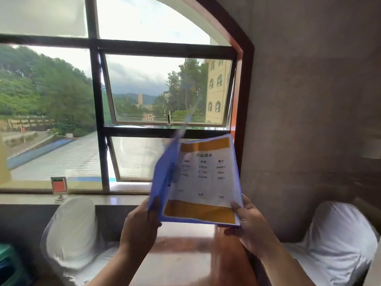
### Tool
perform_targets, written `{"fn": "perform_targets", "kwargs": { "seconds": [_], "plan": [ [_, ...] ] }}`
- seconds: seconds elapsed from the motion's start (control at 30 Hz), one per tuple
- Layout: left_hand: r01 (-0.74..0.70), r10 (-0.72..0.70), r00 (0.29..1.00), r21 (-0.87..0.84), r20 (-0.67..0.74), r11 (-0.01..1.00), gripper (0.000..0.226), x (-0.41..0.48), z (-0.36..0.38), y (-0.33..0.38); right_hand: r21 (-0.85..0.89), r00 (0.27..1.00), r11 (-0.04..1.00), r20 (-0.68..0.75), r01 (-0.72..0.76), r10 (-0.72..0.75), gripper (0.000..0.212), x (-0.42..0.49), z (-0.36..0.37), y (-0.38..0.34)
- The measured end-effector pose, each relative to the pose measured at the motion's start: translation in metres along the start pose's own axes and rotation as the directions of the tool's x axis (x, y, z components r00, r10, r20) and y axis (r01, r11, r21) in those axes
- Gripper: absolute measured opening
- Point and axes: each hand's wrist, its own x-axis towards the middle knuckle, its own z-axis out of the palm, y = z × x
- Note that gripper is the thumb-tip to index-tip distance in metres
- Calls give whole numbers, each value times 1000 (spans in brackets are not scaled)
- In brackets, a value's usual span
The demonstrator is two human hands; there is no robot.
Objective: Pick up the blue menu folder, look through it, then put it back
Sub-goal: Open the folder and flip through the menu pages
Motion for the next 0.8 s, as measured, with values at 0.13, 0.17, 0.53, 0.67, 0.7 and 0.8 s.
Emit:
{"fn": "perform_targets", "kwargs": {
  "seconds": [0.13, 0.17, 0.53, 0.67, 0.7, 0.8],
  "plan": [
    [409, -452, 889, -568, 71, 715, 39, 11, 9, -12, 67, 999, 997, -35, 37, -35, 39, -2, -3, 4],
    [423, -472, 877, -600, 85, 679, 35, 13, 10, -16, 71, 999, 997, -31, 37, -35, 39, -2, -3, 4],
    [433, -445, 893, -143, -67, 890, 72, 10, -7, -19, 167, 994, 984, -101, 55, -39, 35, -13, 6, -7],
    [72, -36, 981, 186, -193, 980, 69, -2, -9, 4, 164, 990, 985, -136, 57, -34, 26, -12, 11, -5],
    [-69, 106, 982, 223, -155, 972, 61, -1, -4, 15, 158, 989, 986, -143, 53, -30, 26, -11, 15, -2],
    [-327, 308, 945, 353, 111, 877, 66, 3, 19, 49, 142, 987, 989, -163, 33, -9, 28, -8, 30, 7]
  ]
}}
